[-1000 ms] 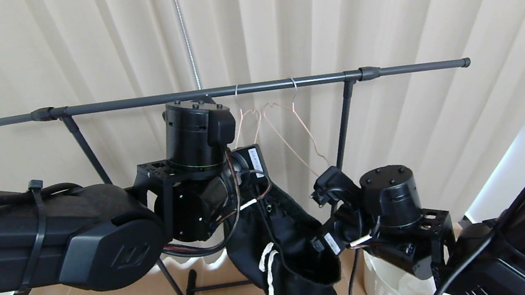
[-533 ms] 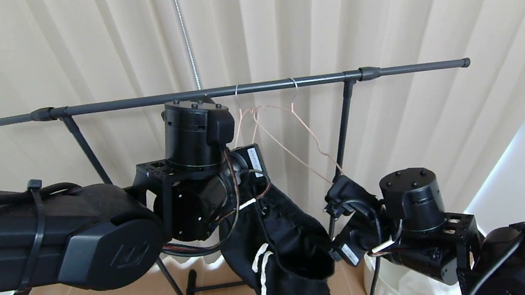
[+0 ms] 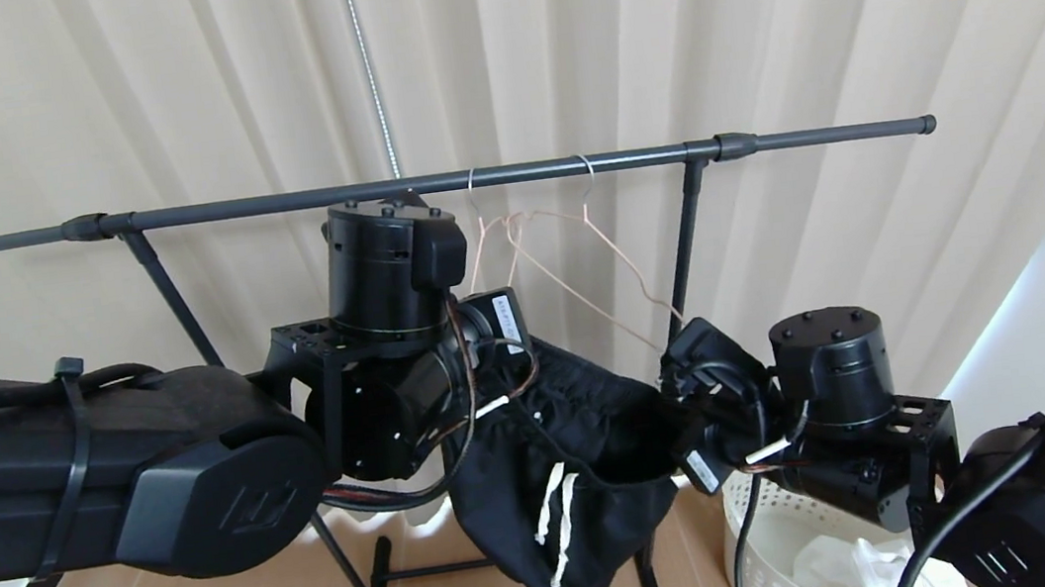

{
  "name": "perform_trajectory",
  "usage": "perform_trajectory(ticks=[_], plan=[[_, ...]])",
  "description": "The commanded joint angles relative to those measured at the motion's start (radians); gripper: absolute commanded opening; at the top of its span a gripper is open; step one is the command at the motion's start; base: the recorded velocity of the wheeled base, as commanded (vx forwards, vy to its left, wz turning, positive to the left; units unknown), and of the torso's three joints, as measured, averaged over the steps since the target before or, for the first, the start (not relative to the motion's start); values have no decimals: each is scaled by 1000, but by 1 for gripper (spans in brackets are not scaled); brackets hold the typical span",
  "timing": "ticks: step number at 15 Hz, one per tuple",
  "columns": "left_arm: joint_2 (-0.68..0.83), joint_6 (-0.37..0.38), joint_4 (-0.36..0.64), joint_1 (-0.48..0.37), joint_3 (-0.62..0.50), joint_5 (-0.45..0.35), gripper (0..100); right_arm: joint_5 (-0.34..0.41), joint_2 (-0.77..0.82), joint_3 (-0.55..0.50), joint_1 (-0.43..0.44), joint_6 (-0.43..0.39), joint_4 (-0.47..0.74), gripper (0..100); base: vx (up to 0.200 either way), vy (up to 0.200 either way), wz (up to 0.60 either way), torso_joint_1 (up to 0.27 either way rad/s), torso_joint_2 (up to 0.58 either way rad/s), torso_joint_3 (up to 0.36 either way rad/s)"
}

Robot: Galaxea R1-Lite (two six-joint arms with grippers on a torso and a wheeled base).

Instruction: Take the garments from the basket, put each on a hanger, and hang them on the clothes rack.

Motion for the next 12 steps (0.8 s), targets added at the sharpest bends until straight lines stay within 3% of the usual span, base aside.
perform_trajectory(ticks=[1, 8, 12], plan=[[0, 0, 0, 0, 0, 1, 0, -1, 5, -24, -19, 1, 0, 0, 0, 0, 0, 0, 0, 0], [6, 78, -1, -2, 57, -12, 0, -21, -80, -102, -102, 47, -22, 0, 0, 0, 0, 0, 0, 0], [46, 112, -1, -8, 78, -13, 0, -44, -130, -141, -106, 127, -23, 0, 0, 0, 0, 0, 0, 0]])
